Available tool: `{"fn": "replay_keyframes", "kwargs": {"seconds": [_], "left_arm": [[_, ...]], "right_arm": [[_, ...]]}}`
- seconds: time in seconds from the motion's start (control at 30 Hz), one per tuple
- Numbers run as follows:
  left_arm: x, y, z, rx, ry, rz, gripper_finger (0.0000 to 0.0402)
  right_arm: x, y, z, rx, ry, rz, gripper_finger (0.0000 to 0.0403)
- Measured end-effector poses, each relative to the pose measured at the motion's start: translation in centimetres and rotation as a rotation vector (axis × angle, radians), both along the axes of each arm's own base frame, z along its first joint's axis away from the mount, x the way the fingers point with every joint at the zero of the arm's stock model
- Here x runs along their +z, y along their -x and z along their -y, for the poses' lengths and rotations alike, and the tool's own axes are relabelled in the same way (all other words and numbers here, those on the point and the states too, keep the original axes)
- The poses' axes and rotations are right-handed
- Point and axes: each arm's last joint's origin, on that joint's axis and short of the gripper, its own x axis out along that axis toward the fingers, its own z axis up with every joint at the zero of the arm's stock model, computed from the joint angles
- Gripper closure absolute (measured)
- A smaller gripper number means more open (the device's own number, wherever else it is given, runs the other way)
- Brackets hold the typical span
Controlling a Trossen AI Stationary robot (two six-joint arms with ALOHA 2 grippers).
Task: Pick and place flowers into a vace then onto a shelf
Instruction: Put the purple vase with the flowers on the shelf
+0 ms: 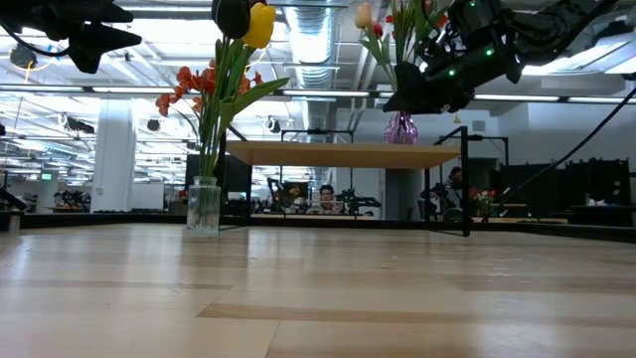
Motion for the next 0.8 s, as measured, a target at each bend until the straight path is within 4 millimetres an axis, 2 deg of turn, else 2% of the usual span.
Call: {"fn": "replay_keyframes", "kwargs": {"seconds": [0.8], "left_arm": [[0.00,0.00,0.00,0.000,0.007,0.002,0.0219]], "right_arm": [[0.00,-0.10,-0.39,-0.061,0.064,-0.058,0.0174]]}}
